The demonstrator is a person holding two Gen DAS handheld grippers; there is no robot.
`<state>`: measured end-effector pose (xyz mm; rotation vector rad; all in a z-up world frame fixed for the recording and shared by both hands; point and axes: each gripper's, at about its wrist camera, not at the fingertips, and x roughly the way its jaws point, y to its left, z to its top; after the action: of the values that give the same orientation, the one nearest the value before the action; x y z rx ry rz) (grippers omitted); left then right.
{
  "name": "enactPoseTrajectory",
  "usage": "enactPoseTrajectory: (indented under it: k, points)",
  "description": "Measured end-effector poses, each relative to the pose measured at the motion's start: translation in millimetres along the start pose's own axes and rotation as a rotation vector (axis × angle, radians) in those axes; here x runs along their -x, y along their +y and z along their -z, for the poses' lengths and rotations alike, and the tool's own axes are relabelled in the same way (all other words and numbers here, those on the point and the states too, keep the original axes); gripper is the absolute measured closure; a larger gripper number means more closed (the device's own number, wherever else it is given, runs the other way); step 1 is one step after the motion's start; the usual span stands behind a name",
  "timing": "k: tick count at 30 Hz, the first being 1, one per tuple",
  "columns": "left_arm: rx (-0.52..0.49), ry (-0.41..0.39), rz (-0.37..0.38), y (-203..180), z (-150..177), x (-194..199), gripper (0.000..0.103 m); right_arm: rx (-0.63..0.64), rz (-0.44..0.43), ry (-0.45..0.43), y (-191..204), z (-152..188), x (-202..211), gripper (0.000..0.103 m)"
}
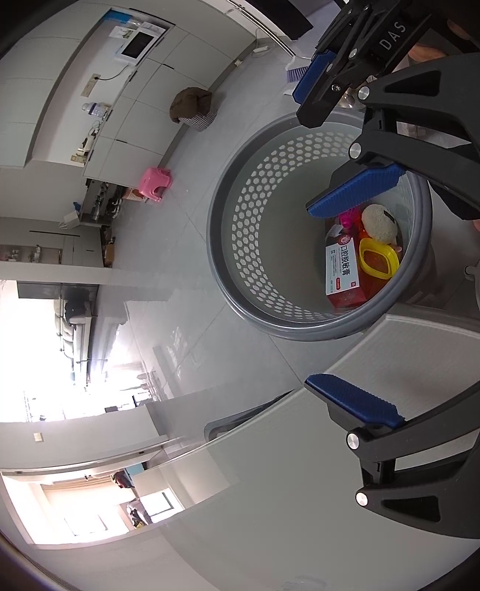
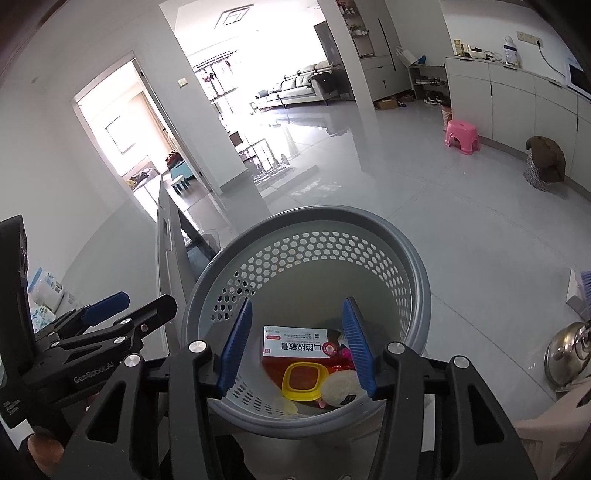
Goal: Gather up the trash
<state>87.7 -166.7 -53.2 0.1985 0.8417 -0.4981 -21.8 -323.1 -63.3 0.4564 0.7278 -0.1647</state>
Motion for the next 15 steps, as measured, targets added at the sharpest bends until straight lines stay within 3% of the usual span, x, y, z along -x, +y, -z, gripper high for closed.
enactPoseTrajectory:
  k: [15]
  points:
    - [0.009, -0.011, -0.010, 2.7, -1.6, 6.3, 0.011, 0.005, 0.049, -0.009, 2.6, -1.7, 4.0, 0.038]
